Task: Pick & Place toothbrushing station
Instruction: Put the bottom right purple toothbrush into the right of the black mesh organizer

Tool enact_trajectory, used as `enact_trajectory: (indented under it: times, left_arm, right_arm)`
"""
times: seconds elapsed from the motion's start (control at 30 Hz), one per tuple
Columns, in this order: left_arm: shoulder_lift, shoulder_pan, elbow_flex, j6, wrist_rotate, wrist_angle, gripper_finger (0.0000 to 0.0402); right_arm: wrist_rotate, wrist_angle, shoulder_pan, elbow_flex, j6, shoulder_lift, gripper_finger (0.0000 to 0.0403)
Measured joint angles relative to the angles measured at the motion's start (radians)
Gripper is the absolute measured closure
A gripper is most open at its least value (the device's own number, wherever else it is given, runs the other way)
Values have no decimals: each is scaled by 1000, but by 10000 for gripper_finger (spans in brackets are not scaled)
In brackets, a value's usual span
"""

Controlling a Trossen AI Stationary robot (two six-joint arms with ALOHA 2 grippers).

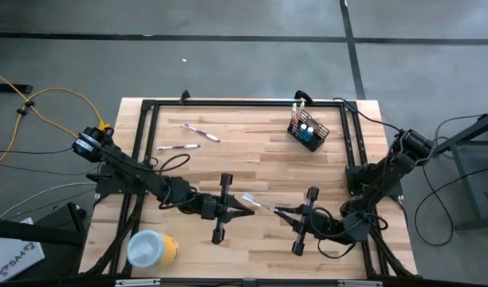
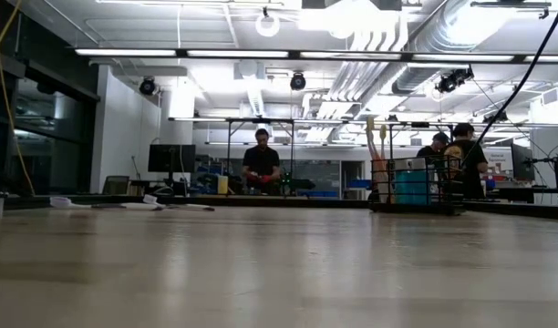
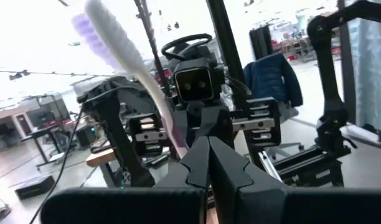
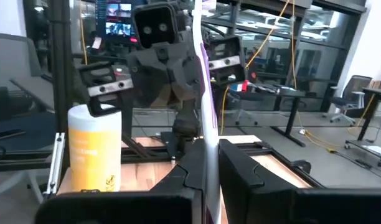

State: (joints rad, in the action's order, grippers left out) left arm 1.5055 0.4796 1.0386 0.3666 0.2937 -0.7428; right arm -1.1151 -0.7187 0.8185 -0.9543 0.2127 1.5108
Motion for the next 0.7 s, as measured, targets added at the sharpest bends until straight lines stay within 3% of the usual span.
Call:
enact_trajectory:
  times: [0.7]
  left_arm:
    - [0,-19,0,64,-33,-7,400]
  right_arm:
    - [52,-34,0,0,28,0,387]
